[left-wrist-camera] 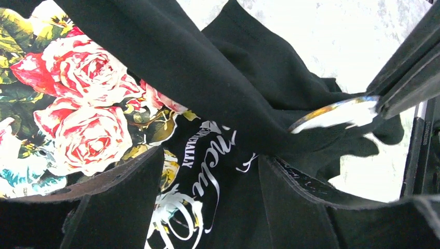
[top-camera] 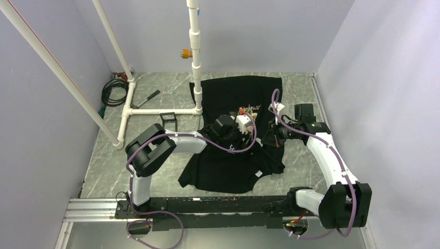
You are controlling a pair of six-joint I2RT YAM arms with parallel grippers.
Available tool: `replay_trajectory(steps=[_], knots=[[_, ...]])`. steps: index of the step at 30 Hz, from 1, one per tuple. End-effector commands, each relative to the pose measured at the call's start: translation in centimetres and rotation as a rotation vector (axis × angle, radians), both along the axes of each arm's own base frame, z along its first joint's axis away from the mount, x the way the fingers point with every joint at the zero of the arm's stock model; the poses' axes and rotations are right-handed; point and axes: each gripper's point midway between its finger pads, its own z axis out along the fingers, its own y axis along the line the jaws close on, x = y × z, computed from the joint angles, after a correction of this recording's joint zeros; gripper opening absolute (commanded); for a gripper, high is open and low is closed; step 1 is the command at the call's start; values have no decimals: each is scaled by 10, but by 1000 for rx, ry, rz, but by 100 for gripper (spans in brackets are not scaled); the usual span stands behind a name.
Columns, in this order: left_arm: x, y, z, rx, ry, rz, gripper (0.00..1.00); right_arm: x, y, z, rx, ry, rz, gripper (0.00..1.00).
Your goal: Remove the brooch from the garment
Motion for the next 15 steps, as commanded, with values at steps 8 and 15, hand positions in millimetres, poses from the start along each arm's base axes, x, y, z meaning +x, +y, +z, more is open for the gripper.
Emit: replay_trajectory(steps=[8, 15], knots=[[-63, 24, 84, -364, -255, -421, 75, 3, -3, 14, -85, -146, 172, 0], [-53, 22, 95, -318, -401, -436, 64, -9, 13, 10, -131, -217, 335, 0]])
